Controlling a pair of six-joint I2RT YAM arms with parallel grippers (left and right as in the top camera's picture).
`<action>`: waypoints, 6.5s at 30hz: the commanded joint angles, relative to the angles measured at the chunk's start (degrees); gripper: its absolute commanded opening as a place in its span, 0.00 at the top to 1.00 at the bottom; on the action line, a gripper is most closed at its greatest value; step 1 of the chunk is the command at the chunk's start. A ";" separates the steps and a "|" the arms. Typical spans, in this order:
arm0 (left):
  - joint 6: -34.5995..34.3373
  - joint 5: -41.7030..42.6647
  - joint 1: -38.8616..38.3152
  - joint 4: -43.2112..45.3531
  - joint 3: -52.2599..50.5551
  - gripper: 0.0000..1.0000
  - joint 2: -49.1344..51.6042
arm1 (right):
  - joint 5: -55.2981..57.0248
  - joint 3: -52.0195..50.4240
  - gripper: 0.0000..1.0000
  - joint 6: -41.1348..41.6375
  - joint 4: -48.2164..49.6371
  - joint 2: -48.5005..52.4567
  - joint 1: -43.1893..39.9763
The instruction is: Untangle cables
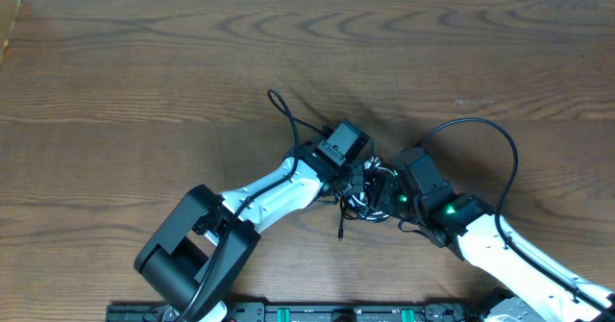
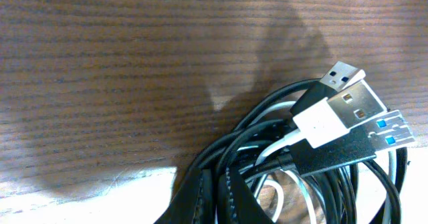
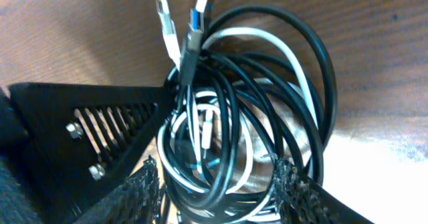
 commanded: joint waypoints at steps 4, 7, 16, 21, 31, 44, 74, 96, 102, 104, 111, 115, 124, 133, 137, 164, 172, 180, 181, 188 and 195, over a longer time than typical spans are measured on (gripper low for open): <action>-0.09 -1.22 -0.07 -0.37 -0.35 0.92 1.99 | -0.22 0.74 0.72 -0.07 0.57 0.33 0.42; -0.09 -1.22 -0.07 -0.37 -0.35 0.92 1.99 | -2.60 0.74 0.83 -0.07 0.11 0.33 0.70; -0.09 -1.22 -0.07 0.31 -0.35 0.92 1.99 | -6.73 0.72 0.96 -0.04 -2.47 0.35 5.25; -0.09 -1.22 -0.07 0.28 -0.35 0.92 1.99 | -6.43 0.70 0.96 -0.04 -2.86 0.35 8.76; -0.09 -1.22 -0.07 0.28 -0.35 0.92 1.99 | -4.98 0.70 0.95 1.27 -3.04 1.14 12.17; -0.09 -1.22 -0.07 0.26 -0.35 0.92 1.99 | -3.48 0.70 0.88 1.44 -2.34 1.95 11.50; -0.09 -1.22 -0.07 0.31 -0.33 0.92 1.99 | -4.42 0.52 0.99 3.43 -1.51 2.16 6.25; -0.09 -1.22 0.00 0.28 -0.35 0.92 1.99 | -5.05 0.81 0.99 4.74 2.16 8.09 11.45; -0.09 -1.22 0.00 0.35 -0.33 0.92 1.99 | -9.31 0.87 0.86 -4.13 2.12 0.22 9.07; -0.09 -1.22 0.00 0.48 -0.33 0.92 1.95 | -9.31 0.87 0.67 -7.21 2.08 -1.55 9.16; 3.89 1.81 1.73 0.04 -0.33 0.83 -0.35 | -8.87 0.87 0.33 -10.80 0.42 -2.62 8.35; 8.57 5.75 4.50 -1.40 -0.33 0.46 -3.69 | -8.98 0.87 0.21 -11.72 -0.31 -2.62 6.58; 8.55 15.45 15.78 -9.42 -0.33 0.19 -14.67 | -11.69 6.49 0.02 -16.48 -9.75 -2.62 2.12; 14.88 15.32 27.02 -17.70 -0.61 0.20 -17.20 | -6.80 12.39 0.07 -21.94 -13.44 -2.32 2.73; 15.45 7.91 28.68 -18.23 -2.49 0.25 -16.44 | -0.37 12.39 0.18 -21.97 -12.35 -0.66 4.87; 20.55 5.77 28.76 -15.85 -6.21 0.25 -15.32 | 5.35 12.48 0.46 -33.03 -12.22 14.78 11.67; 20.52 5.81 28.76 -16.35 -6.21 0.25 -15.32 | 4.44 12.48 0.21 -35.45 -15.21 14.78 11.80; 20.50 5.81 28.76 -20.00 -6.27 0.25 -15.30 | 4.46 12.48 0.50 -36.98 -14.93 14.78 11.80; 20.52 5.81 28.76 -19.98 -6.32 0.25 -15.30 | 4.46 12.50 0.54 -36.98 -14.93 14.78 11.80; 20.50 5.81 28.76 -19.71 -6.36 0.25 -15.30 | 4.44 13.57 0.75 -36.94 -15.32 14.75 11.76; 20.28 5.81 28.76 -19.76 -6.38 0.24 -15.30 | 3.19 15.32 0.67 -36.94 -19.26 14.80 11.80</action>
